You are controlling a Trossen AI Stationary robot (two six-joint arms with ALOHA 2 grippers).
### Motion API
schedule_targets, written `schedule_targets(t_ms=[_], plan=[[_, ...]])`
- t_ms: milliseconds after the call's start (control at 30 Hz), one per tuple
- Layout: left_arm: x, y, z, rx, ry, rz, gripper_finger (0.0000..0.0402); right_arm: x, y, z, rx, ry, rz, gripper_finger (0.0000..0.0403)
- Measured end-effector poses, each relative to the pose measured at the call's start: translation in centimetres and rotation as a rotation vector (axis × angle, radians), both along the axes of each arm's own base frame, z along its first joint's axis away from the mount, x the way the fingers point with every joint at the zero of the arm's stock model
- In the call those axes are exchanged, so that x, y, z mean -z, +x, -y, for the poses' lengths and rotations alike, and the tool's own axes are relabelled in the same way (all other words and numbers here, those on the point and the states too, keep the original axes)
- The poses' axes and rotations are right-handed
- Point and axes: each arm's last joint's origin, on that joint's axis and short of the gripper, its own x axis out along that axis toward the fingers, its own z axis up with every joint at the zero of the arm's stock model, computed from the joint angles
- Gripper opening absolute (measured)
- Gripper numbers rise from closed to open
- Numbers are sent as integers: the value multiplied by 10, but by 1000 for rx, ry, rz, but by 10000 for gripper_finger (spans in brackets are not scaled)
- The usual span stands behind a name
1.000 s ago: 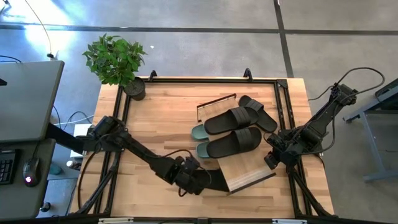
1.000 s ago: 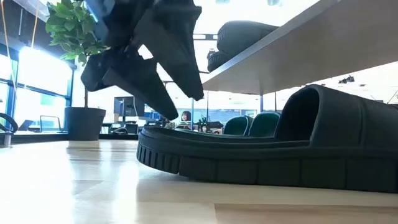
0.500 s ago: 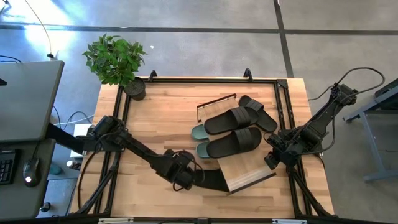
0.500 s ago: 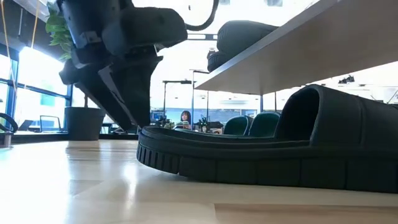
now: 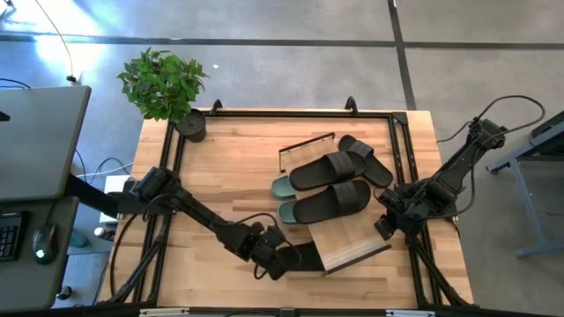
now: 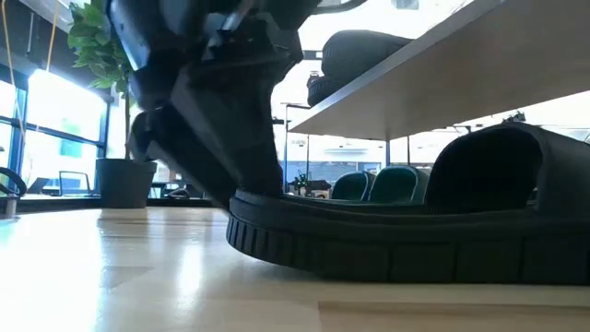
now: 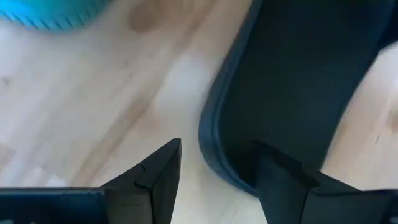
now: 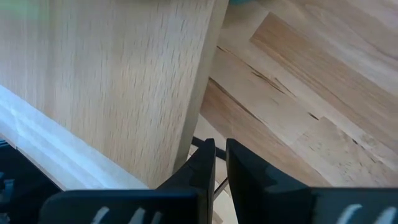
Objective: Pick and place slides into the shelf
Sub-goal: Put the black slides under the shelf
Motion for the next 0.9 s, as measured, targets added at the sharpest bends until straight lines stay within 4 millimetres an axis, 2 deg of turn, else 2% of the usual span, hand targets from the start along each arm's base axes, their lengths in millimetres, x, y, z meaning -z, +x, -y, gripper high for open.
schedule_targets(t_ms=[67,233,533,667,767,900], plan=[[4,4,3,5,-37,11,176,0,0,0,-2,0,-3,31],[7,-3,4,-8,-12,-44,176,0,-1,0,-6,3,-12,31],[-29,-17,10,15,73,28,176,0,-1,0,-4,2,-15,31],[-22,-33,4,-26,106,-146,176,1,-1,0,-5,0,-16,31],[-15,-37,2,-51,131,-213,176,1,-1,1,-6,-2,-17,31],[-14,-29,6,-5,101,-152,176,1,-1,1,-4,-4,-15,31]])
